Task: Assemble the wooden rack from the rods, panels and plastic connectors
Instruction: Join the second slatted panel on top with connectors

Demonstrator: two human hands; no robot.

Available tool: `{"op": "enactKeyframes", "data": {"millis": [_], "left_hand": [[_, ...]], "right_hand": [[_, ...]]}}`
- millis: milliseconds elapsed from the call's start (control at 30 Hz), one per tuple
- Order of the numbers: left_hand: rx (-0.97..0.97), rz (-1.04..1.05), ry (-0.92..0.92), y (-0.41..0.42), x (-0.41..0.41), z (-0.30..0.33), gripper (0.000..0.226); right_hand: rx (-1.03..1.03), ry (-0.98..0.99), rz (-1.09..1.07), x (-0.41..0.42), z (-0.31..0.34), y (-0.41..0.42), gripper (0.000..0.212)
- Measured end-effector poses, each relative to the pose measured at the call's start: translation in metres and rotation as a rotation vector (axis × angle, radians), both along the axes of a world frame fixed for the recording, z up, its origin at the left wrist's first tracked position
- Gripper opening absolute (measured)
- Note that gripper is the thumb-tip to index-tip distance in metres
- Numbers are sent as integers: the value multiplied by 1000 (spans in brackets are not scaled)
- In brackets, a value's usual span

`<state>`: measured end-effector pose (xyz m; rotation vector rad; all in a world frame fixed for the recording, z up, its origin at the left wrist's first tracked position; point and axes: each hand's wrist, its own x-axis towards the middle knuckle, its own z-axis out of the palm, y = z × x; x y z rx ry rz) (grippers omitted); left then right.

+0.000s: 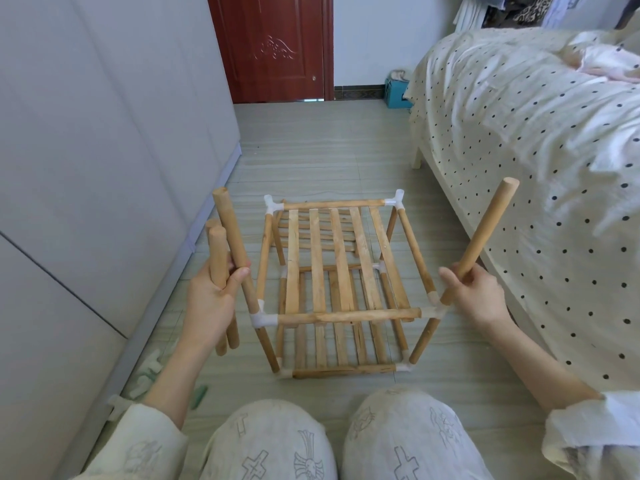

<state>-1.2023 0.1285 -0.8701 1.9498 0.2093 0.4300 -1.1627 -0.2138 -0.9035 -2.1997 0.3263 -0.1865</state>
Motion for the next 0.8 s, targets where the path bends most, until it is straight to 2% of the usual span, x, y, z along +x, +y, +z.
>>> {"op": "enactKeyframes", "data": {"millis": [133, 200, 300, 433, 533, 700, 800], "left_hand": [[103, 77, -47, -2, 4, 11, 7], [180, 94, -71, -7, 5, 15, 2], [178, 117, -120, -12, 7, 12, 5], [33, 187, -113, -11, 14, 6, 7], [-23, 146, -89, -4, 17, 3, 7], [-35, 46, -55, 7, 20, 5, 9], [-32, 41, -40, 8, 17, 6, 12]], "right_hand": [[272, -289, -101, 11, 30, 11, 27], [420, -330, -148, 19, 42, 16, 34], [553, -355, -265, 28, 45, 25, 44], [553, -420, -286, 35, 41, 29, 42], [556, -439, -217, 38, 34, 22, 37], [583, -392, 30, 37, 34, 10, 62], [588, -362, 79, 34, 37, 10, 65]]}}
